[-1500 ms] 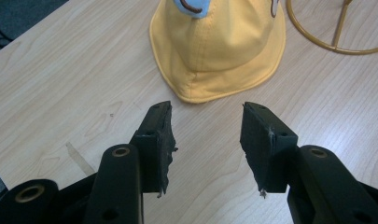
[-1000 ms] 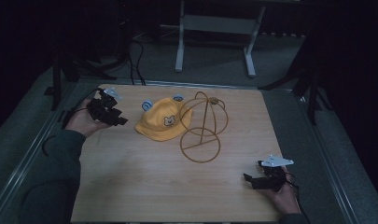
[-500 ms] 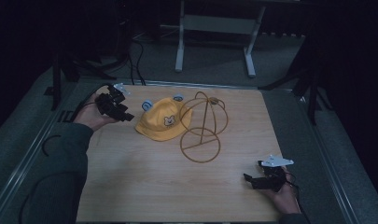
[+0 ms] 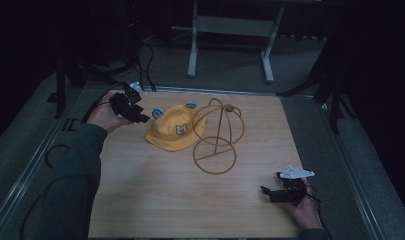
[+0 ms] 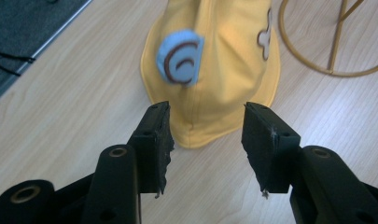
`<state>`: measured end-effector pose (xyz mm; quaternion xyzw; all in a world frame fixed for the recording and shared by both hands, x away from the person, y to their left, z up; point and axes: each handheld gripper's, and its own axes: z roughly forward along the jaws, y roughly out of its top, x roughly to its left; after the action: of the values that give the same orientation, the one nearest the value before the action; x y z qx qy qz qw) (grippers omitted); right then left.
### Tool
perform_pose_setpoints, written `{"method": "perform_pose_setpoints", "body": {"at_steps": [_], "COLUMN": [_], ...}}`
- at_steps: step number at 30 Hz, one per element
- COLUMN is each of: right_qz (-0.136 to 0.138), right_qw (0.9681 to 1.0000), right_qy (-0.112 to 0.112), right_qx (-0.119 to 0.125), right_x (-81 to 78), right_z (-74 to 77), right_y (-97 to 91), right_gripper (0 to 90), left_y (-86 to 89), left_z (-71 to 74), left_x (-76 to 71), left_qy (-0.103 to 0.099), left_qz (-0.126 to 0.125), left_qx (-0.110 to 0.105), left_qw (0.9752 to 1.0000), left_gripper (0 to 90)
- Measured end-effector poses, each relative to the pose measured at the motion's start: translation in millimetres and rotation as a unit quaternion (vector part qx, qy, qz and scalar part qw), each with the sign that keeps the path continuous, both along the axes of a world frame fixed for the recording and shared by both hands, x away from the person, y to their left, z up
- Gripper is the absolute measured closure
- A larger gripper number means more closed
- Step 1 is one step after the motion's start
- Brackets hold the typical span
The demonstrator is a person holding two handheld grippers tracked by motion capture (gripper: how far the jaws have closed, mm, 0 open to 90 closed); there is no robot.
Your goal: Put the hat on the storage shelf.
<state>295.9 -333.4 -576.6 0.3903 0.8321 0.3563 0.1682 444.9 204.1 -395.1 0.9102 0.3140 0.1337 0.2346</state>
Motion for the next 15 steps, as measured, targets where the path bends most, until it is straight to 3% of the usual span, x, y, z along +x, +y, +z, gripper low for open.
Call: {"method": "perform_pose_setpoints", "body": {"at_steps": [6, 9, 15], "right_qz": [0.000, 0.000, 0.000], "right_qw": [1.0000, 1.0000, 1.0000], "right_qy": [0.000, 0.000, 0.000], "right_qx": [0.000, 0.000, 0.001], "right_x": [0.0, 0.0, 0.0], "right_z": [0.0, 0.0, 0.0], "right_y": [0.0, 0.0, 0.1], "right_gripper": [12.1, 12.1, 12.0], "left_y": [-11.2, -19.1, -31.8], "left_z": [4.3, 6.1, 2.7], "left_x": [8.2, 15.2, 28.8], "left_qy": [0.001, 0.003, 0.003], "left_qz": [-0.004, -0.010, -0.011], "left_qx": [0.007, 0.026, 0.039], "left_qw": [1.0000, 0.9996, 0.9992], "left_gripper": [53.3, 53.0, 51.4]}}
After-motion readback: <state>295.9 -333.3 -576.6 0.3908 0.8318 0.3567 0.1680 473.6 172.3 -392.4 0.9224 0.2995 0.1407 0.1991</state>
